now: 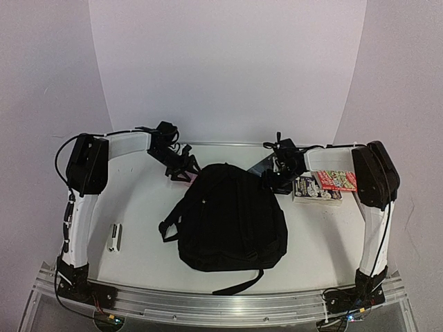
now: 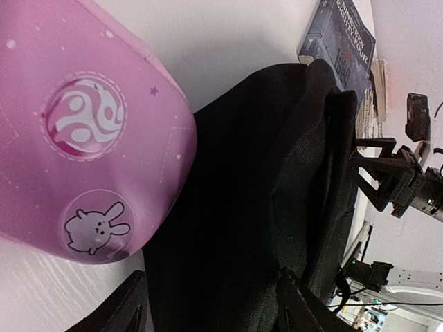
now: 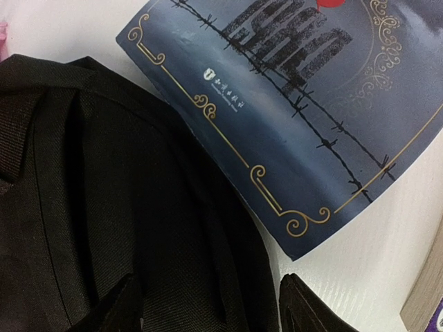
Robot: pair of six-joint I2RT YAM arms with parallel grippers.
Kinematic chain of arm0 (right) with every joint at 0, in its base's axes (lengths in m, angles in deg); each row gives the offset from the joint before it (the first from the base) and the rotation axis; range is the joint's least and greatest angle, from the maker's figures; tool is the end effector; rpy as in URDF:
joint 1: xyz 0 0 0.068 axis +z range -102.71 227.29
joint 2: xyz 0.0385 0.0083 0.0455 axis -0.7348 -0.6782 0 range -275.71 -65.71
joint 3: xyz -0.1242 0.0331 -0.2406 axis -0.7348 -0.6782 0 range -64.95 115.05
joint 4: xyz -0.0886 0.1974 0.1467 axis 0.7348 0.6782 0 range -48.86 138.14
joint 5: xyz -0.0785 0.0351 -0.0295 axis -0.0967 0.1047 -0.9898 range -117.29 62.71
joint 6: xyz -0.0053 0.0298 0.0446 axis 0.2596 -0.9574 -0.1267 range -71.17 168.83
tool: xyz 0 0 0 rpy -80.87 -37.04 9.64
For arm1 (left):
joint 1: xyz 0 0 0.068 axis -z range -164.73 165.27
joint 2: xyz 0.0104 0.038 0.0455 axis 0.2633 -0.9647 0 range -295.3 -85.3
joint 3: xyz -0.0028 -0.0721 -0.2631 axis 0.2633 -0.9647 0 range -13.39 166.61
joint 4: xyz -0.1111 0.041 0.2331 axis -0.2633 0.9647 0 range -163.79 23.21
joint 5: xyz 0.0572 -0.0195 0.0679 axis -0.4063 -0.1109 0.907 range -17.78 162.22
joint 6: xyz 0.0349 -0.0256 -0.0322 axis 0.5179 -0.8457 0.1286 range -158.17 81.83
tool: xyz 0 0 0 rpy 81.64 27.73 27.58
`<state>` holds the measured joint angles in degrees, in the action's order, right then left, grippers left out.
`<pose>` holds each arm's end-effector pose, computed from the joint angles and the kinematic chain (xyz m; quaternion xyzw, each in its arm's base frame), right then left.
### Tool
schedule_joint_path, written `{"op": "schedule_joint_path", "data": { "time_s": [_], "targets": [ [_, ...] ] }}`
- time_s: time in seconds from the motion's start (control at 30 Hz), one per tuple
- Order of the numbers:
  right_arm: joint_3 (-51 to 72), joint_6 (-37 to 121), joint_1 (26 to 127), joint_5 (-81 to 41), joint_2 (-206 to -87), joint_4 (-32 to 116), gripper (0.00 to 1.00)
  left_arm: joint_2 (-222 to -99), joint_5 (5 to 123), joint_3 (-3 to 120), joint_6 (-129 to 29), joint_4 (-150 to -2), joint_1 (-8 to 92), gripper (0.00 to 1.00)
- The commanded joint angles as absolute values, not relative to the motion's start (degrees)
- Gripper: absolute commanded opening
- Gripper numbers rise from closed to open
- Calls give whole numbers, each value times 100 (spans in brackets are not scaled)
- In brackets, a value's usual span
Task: Pack the student bag
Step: Pick up the student bag at the center of the board.
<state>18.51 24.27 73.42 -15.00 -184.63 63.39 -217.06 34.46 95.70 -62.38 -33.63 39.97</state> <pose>0.3918 0.2006 0.1594 -0.0428 0.9545 0.2113 0.2059 0.4376 -0.2253 0.1805 0.0800 0.9194 -0.3783 0.0721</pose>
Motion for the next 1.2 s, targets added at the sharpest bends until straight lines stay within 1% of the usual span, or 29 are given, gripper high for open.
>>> {"op": "schedule_joint_path", "data": {
  "time_s": [0.0,0.03,0.07,0.1,0.13,0.17,0.2,0.23,0.4,0.5,0.73,0.83,0.97,1.07,1.17],
  "targets": [
    [1763,2419,7354,-1443,-18456,6160,63,-21880,2792,9844,-6337,-3667,4179,60],
    [1740,2395,7354,-1434,-18442,6140,63,-21921,2781,9887,-6329,-3654,4225,56],
    [1725,2366,7352,-1421,-18426,6122,63,-21962,2769,9942,-6319,-3635,4271,50],
    [1703,2347,7356,-1406,-18401,6106,63,-21986,2743,9984,-6320,-3611,4306,41],
    [1681,2301,7356,-1394,-18363,6094,63,-21975,2695,10023,-6328,-3590,4326,26],
    [1658,2271,7357,-1374,-18309,6085,63,-21915,2659,10030,-6329,-3587,4329,15],
    [1627,2246,7357,-1359,-18266,6083,63,-21824,2667,10012,-6323,-3586,4330,7],
    [1606,2219,7354,-1340,-18197,6078,64,-21622,2749,9955,-6280,-3595,4324,1],
    [1416,2091,7359,-1408,-17629,6079,72,-20365,3529,9588,-5985,-3531,4311,0],
    [1316,1993,7364,-1392,-17147,6083,77,-19710,3608,9518,-5718,-3343,4298,0],
    [1366,1768,7362,-1536,-16108,6122,90,-18757,3467,10494,-4816,-2054,4289,0],
    [1438,1698,7364,-1660,-15850,6158,92,-18324,3213,10731,-4593,-1939,4295,0],
    [1478,1626,7364,-1877,-15683,6186,93,-17935,2658,10689,-4576,-2135,4350,0],
    [1441,1573,7361,-2023,-15678,6182,93,-17910,2664,10560,-4474,-2060,4580,1],
    [1353,1506,7360,-2092,-15683,6180,93,-18027,2746,10352,-4350,-1919,4937,4]
  ]
}}
